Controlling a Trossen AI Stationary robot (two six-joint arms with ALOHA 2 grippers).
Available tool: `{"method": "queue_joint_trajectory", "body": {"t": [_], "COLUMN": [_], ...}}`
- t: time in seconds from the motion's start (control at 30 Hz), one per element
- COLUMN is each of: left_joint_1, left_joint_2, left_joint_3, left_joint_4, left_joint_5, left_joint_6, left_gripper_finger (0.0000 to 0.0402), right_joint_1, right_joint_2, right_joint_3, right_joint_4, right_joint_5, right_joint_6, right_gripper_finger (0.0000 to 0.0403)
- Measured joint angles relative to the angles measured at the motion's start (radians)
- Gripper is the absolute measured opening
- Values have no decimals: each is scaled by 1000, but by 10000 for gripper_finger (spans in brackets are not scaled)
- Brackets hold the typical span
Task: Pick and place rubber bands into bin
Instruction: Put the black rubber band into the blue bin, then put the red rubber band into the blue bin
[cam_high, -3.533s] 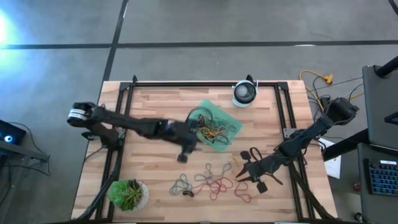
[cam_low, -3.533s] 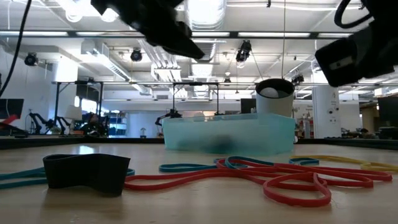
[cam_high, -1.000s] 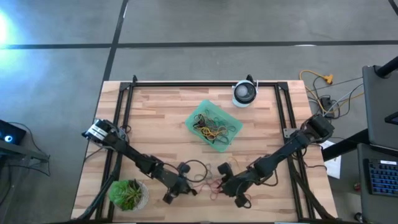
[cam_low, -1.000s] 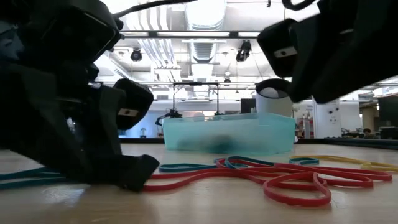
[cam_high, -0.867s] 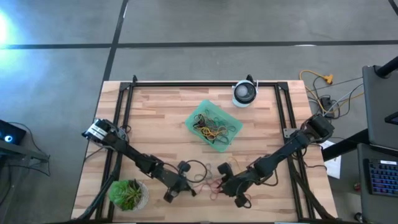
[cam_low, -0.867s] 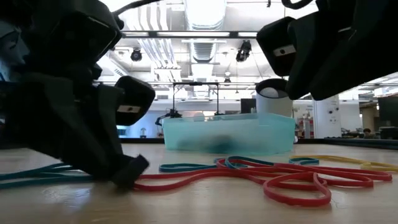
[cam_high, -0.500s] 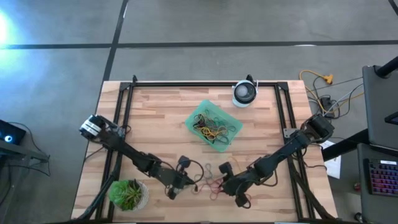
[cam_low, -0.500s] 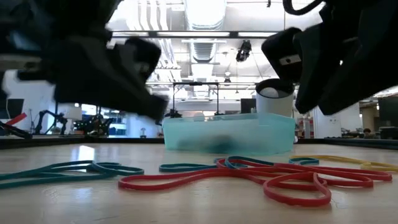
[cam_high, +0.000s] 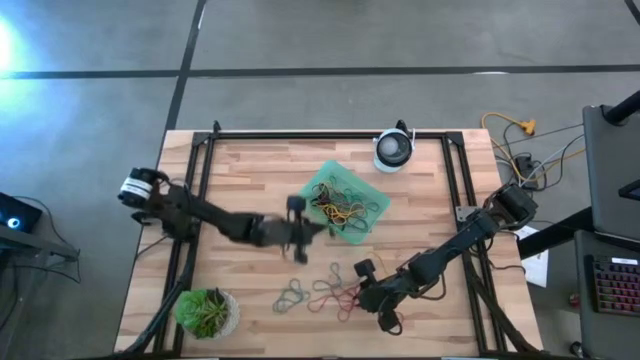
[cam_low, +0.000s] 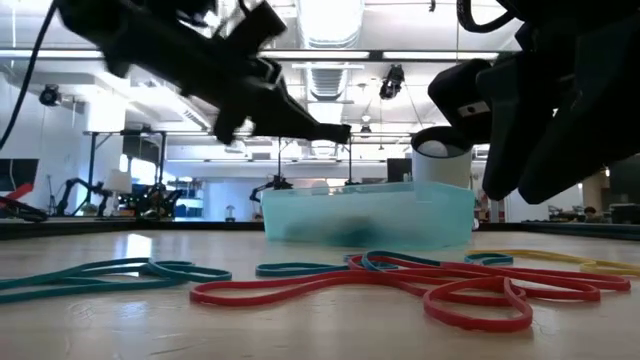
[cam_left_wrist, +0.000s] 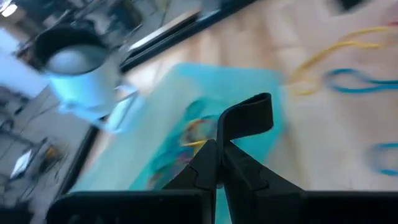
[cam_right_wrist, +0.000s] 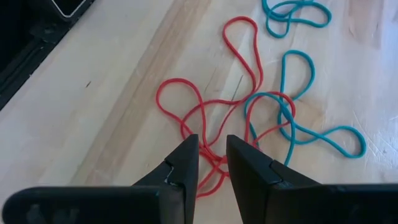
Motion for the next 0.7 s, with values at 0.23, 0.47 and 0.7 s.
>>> {"method": "queue_joint_trajectory", "body": {"t": [0.23,0.47,0.7], "left_joint_1": [216,339,342], "left_joint_2": [-17,13,13], "left_joint_3": [8,21,24], "left_joint_4": [-2,-7,-9], "left_joint_5": [154,373,378], "left_joint_6": [-73,-178,-182], "left_gripper_finger": [0,43,139], "right_joint_1": [0,0,0], "right_joint_2": [0,0,0], "right_joint_3": [0,-2,-5], "right_joint_4": [-1,-2,-7], "right_joint_5": [0,0,1], "right_joint_6": [0,0,3], "right_gripper_finger": [77,77,77]}}
